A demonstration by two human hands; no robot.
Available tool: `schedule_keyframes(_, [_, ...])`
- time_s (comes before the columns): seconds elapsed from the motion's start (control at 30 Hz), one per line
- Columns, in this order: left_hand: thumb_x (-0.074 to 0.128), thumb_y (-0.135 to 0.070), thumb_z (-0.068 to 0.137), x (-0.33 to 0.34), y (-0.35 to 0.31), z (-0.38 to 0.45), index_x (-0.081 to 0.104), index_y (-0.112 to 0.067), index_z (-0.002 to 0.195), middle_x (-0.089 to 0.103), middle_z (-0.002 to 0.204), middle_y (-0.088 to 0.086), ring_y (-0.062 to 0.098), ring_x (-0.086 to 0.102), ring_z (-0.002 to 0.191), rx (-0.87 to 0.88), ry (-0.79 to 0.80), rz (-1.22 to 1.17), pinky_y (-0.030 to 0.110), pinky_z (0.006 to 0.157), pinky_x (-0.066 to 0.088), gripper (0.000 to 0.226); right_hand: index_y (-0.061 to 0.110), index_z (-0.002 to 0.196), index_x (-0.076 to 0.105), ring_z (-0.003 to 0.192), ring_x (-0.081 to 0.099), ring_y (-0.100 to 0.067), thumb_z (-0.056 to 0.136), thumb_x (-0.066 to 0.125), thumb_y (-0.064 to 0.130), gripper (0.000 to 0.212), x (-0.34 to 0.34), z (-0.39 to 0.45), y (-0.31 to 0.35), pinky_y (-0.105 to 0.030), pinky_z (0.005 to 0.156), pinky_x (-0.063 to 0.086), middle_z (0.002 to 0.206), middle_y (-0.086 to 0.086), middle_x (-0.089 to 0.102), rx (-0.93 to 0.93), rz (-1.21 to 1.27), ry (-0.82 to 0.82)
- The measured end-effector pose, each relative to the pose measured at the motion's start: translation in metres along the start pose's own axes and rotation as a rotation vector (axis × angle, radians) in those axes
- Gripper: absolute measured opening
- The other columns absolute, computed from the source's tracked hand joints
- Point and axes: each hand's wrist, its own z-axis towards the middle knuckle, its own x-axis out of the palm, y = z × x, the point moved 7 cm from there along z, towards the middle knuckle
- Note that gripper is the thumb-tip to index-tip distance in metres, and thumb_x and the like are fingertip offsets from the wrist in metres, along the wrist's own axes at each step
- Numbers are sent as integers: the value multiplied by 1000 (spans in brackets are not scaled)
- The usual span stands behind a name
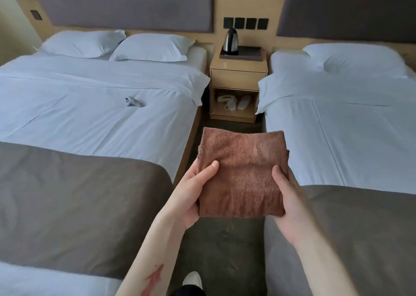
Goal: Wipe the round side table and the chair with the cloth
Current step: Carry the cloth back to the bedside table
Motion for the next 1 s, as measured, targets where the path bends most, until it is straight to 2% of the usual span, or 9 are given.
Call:
schedule_keyframes(0.07, [66,-35,67,-4,-24,42,54,-31,118,64,120,6,25,64,106,-36,29,14,46,89,53,53,42,106,57,105,60,-19,67,61,49,40,14,40,16,-47,91,47,116,6,63,-10,67,-8])
schedule_keyframes(0.2, [65,-34,65,1,-58,127,49,-29,123,61,123,9,28,61,110,-87,97,52,48,96,49,60,43,101,59,105,61,-20,76,58,43,25,16,116,41,-47,92,46,112,7,64,-30,111,-117])
schedule_keyframes(0.23, [65,-33,66,3,-64,148,49,-28,122,61,123,9,28,61,109,-94,109,60,48,96,49,59,42,105,59,106,60,-21,77,57,43,28,15,136,46,-49,95,45,113,7,64,-34,126,-132])
schedule_keyframes(0.33, [64,-34,67,9,-84,217,51,-29,120,62,121,9,27,62,108,-108,118,53,47,92,50,55,33,132,44,118,54,-20,72,56,47,63,10,203,58,-49,103,42,131,3,54,2,154,-190])
schedule_keyframes(0.37, [64,-33,67,13,-91,241,52,-29,119,63,120,9,27,63,107,-110,117,49,46,91,51,54,32,136,40,120,53,-20,73,56,47,67,8,227,64,-49,103,41,135,3,52,0,161,-195])
schedule_keyframes(0.53, [64,-32,69,44,-131,373,59,-30,113,69,113,7,26,67,101,-80,83,34,44,83,54,44,31,137,40,117,54,-16,74,55,42,66,-12,365,115,-46,101,44,133,5,53,-20,172,-131])
schedule_keyframes(0.77, [64,-32,69,106,-204,542,56,-31,115,68,112,7,26,67,99,-60,61,10,42,79,56,47,36,136,39,123,50,-20,60,62,58,83,-44,539,210,-52,105,40,140,5,47,-66,68,-129])
schedule_keyframes(1.0, [62,-28,71,123,-245,694,59,-30,111,73,99,4,22,72,86,-87,96,-17,40,72,58,40,36,132,44,120,54,-19,55,69,61,85,-56,680,251,-52,104,40,136,5,52,-13,68,-117])
